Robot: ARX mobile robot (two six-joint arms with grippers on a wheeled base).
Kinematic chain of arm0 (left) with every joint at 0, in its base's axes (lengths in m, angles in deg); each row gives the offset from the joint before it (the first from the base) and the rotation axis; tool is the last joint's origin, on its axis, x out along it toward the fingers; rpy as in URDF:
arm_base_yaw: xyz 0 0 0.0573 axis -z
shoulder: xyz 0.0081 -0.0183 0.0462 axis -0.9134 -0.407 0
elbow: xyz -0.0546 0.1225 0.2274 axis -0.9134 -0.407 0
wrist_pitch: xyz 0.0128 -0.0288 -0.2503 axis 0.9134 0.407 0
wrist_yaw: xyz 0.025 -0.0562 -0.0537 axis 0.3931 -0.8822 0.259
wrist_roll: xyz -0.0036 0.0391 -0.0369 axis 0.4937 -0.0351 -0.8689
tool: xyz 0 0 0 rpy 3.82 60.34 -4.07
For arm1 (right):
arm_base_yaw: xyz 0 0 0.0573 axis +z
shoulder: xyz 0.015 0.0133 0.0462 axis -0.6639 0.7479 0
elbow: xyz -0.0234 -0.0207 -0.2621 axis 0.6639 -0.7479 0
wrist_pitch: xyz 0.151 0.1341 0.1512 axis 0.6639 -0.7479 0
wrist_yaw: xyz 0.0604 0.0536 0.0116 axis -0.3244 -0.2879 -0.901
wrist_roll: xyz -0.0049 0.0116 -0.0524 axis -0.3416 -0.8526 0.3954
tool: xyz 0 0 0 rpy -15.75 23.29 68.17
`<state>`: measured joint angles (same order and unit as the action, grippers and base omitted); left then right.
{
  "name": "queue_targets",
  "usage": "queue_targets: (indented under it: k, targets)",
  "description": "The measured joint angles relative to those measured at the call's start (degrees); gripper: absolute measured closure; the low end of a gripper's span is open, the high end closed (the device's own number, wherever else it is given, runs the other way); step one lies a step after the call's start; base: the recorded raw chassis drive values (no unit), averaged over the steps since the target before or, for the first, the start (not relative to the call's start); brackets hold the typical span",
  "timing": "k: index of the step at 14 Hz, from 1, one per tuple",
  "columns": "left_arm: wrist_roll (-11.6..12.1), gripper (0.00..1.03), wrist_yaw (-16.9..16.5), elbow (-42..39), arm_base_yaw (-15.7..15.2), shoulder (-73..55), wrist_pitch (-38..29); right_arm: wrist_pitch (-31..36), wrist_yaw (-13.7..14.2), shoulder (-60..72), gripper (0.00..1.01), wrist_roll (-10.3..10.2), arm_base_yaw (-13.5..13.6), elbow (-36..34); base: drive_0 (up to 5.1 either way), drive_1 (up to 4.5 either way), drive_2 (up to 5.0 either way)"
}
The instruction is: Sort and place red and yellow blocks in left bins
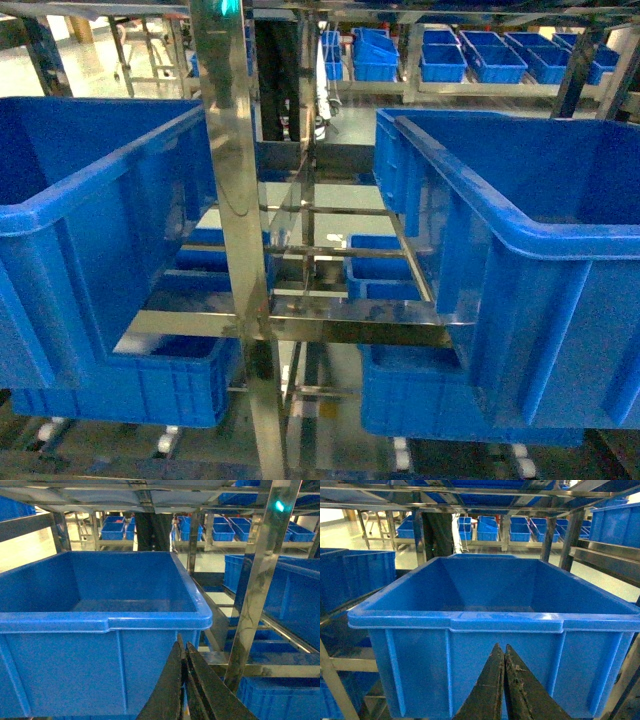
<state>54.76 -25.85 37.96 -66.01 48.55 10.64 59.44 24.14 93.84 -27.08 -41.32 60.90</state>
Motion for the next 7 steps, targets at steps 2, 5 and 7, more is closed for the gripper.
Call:
queue_targets:
  k: [2,5,7]
  targets:
    - [0.00,1.01,0.02,0.09,0.00,5.05,6.75,-7.91,-0.09,-5.53,0.99,0.02,0.00,0.02,0.0,0.00,0.0]
    - [0.02,1.01,-0.07,0.02,0.00,10.32,11.63,-11.08,0.11,-10.34,0.99,0.00,0.02,0.02,0.0,0.00,0.0]
    - [0.00,1.01,-0.02,0.02,0.00,10.34,11.19,-10.97,0.13,-10.36,0.99,0.00,0.02,0.02,0.0,0.00,0.0]
